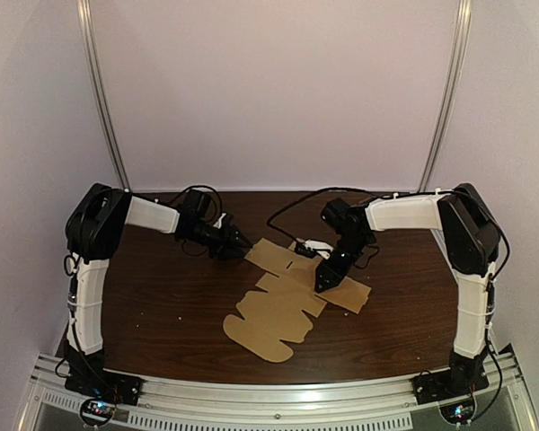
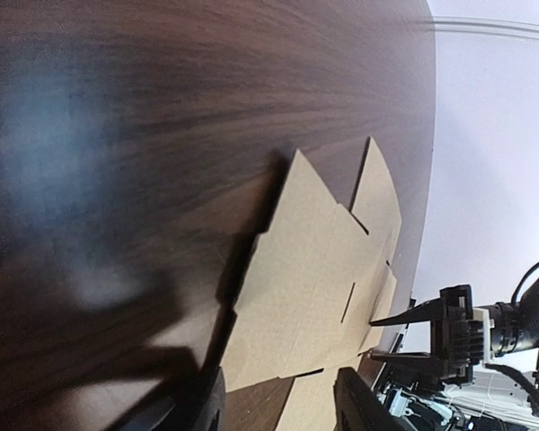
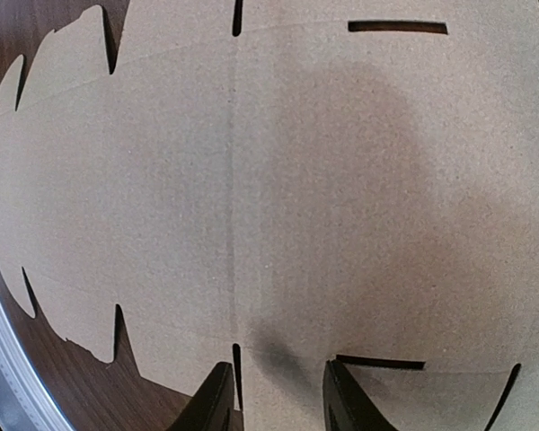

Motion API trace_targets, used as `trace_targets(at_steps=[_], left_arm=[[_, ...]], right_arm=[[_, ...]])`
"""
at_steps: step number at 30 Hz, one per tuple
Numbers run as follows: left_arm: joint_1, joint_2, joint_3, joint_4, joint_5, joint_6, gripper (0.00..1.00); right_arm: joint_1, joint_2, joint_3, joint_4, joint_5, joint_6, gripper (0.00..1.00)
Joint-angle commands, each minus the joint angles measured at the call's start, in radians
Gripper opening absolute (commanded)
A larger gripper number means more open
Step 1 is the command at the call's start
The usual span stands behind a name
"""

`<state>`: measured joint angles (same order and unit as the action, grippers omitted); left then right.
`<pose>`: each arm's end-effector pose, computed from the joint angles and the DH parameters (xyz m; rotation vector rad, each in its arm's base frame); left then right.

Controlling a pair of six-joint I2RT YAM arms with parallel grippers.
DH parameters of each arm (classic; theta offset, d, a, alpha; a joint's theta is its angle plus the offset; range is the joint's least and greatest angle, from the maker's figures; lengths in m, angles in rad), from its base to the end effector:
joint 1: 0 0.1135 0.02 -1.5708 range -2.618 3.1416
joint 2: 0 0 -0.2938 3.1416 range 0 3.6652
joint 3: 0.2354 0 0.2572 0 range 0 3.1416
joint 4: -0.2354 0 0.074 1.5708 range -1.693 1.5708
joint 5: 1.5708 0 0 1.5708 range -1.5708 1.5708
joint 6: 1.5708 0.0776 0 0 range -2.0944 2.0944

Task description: Fold the paper box

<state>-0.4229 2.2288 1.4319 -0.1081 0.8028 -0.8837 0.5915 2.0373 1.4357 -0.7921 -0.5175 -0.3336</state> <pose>0.4297 -0.2546 0.1084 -0.2315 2.7275 -1.4820 0.3249 0.2645 0.1446 -1.3685 2.5904 0.8022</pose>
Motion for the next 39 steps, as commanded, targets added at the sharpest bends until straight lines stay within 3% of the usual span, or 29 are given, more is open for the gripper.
trace_targets(at_steps=[1, 6, 12, 15, 31, 36, 39], left_arm=[[-0.01, 0.041, 0.008, 0.137, 0.035, -0.07, 0.44], [-0.014, 0.04, 0.028, 0.01, -0.01, 0.008, 0.44], [-0.014, -0.059, 0.077, -0.299, -0.291, 0.242, 0.49], [-0.014, -0.062, 0.089, -0.35, -0.369, 0.267, 0.52], [-0.074, 0.089, 0.087, -0.159, -0.04, 0.107, 0.51], [-0.074, 0.086, 0.073, -0.06, 0.012, 0.042, 0.44], [-0.074, 0.085, 0.079, -0.049, 0.002, 0.032, 0.33]], right_arm=[[0.009, 0.027, 0.011, -0.009, -0.009, -0.002, 0.35], [0.009, 0.034, 0.015, -0.011, -0.009, -0.004, 0.35], [0.011, 0.03, 0.01, -0.01, -0.011, -0.007, 0.35], [0.01, 0.034, 0.013, -0.011, -0.015, -0.005, 0.35], [0.011, 0.049, 0.02, -0.01, -0.016, -0.005, 0.34], [0.013, 0.049, 0.02, -0.013, -0.016, -0.006, 0.34], [0.014, 0.048, 0.02, -0.014, -0.016, -0.006, 0.34]])
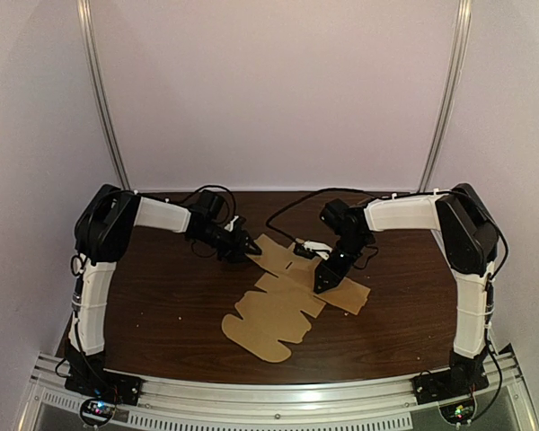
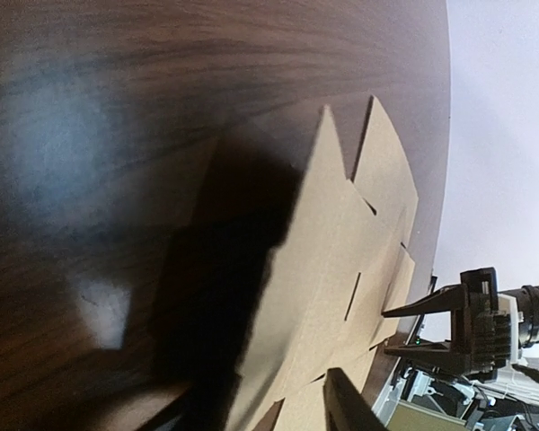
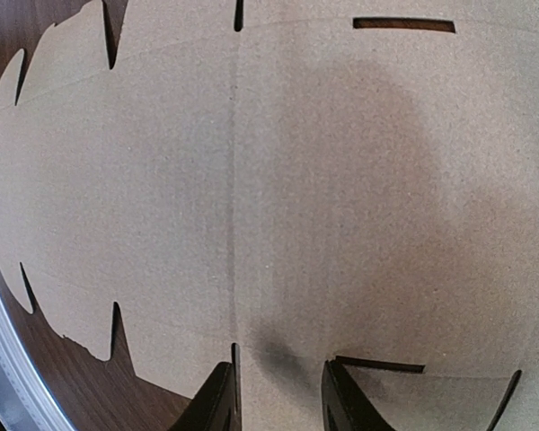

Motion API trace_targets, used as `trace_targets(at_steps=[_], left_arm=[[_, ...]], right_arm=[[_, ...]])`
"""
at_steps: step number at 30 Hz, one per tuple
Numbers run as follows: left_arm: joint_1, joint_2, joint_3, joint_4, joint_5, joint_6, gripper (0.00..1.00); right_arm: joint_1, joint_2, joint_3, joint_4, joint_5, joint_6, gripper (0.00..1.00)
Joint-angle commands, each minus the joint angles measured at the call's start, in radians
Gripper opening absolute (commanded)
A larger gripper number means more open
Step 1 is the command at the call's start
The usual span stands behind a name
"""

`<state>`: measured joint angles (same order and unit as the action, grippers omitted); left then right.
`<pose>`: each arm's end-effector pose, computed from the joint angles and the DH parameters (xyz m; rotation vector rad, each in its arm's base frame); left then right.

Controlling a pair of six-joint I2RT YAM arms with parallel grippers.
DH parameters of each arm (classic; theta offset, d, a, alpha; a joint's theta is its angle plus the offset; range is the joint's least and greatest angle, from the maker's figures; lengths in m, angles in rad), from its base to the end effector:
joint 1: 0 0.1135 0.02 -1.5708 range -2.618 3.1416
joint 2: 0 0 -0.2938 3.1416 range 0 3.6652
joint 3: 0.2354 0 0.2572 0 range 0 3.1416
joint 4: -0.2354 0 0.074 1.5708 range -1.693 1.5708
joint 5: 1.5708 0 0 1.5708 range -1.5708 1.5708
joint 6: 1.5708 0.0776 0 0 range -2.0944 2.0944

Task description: Fold the paper box

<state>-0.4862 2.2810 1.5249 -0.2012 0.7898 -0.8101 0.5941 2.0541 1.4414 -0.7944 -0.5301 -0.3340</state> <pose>0.4240 -0.2864 0.1031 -0.0855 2.7857 -1.4465 0.3249 0.2668 0.1398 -1.3740 2.5991 0.8223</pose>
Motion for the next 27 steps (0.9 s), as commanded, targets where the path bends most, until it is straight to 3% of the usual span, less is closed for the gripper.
trace_targets(at_steps=[1, 8, 13, 20, 27], left_arm=[[-0.011, 0.032, -0.013, 0.046, 0.008, -0.044, 0.28], [-0.011, 0.0, -0.033, 0.101, -0.024, -0.046, 0.08], [-0.011, -0.12, -0.098, 0.156, -0.04, 0.008, 0.0], [-0.02, -0.361, -0.281, 0.321, -0.028, 0.101, 0.0], [-0.041, -0.501, -0.416, 0.445, -0.013, 0.162, 0.0]], right_arm=[[0.011, 0.03, 0.015, -0.013, -0.005, -0.005, 0.34], [0.011, -0.01, 0.038, -0.061, -0.003, -0.013, 0.34], [-0.014, -0.151, 0.154, -0.246, -0.028, -0.063, 0.41], [-0.166, -0.283, 0.245, -0.323, -0.106, -0.08, 0.69], [-0.214, -0.218, 0.3, -0.401, -0.185, -0.198, 0.71]])
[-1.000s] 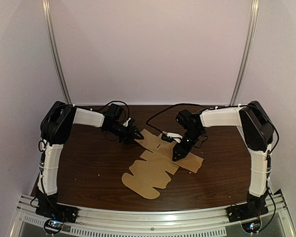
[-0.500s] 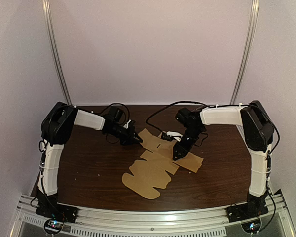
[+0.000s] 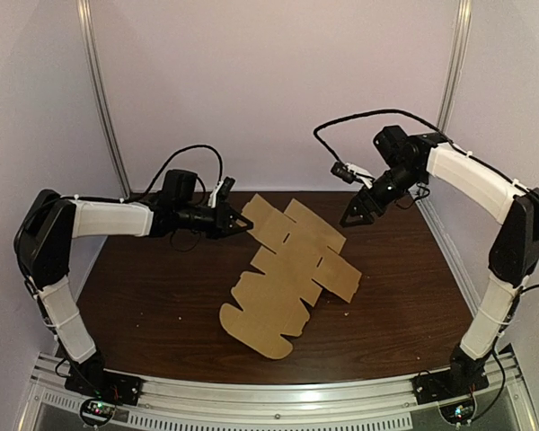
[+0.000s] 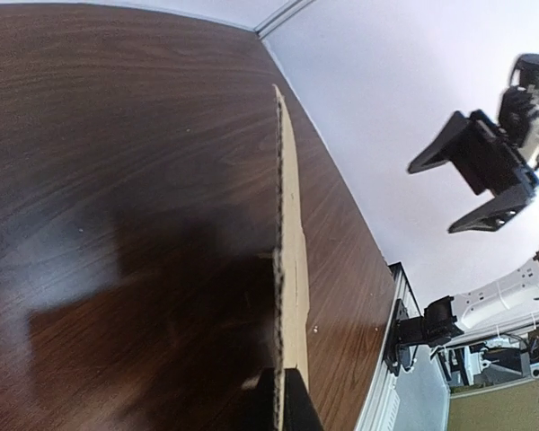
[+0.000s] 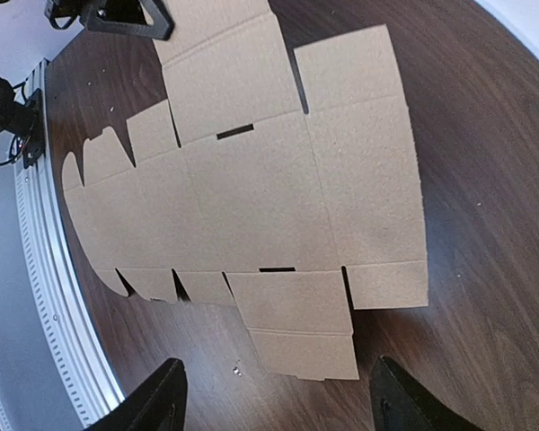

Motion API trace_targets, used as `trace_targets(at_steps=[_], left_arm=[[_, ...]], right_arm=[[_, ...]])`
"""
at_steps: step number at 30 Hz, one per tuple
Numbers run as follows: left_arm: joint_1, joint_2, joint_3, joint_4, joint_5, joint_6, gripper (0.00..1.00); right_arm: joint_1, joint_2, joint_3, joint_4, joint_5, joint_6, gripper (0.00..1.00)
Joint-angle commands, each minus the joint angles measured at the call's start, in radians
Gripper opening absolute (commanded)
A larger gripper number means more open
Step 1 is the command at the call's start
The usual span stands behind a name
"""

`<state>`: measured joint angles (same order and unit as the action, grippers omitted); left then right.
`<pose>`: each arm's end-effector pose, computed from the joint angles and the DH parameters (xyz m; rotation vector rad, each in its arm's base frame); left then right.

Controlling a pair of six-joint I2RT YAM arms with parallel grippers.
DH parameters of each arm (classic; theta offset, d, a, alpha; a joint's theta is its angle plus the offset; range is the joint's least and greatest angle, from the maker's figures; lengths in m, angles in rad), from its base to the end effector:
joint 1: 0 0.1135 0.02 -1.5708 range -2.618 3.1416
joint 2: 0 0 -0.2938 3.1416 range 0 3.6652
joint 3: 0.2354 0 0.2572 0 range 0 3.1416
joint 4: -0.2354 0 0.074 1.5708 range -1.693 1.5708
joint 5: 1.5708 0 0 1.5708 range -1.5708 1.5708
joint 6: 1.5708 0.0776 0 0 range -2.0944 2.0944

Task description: Fold the paper box

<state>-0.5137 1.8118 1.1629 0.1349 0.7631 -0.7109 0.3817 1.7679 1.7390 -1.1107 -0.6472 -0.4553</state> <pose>0.3559 -0.2624 0.2315 0.3020 2.2837 -1.4889 0.3409 0.1872 0.3309 -1.2166 2.2710 0.8405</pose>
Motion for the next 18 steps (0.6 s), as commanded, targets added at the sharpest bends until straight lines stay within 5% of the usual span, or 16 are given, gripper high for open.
trace_targets(at_steps=[1, 18], left_arm=[[-0.014, -0.04, -0.06, 0.112, 0.019, 0.066, 0.0], [-0.016, -0.093, -0.086, 0.146, 0.109, 0.082, 0.0]], right_arm=[[-0.004, 0.076, 0.004, -0.084, -0.083, -0.092, 0.71], [-0.038, 0.312, 0.144, -0.078, -0.287, -0.208, 0.71]])
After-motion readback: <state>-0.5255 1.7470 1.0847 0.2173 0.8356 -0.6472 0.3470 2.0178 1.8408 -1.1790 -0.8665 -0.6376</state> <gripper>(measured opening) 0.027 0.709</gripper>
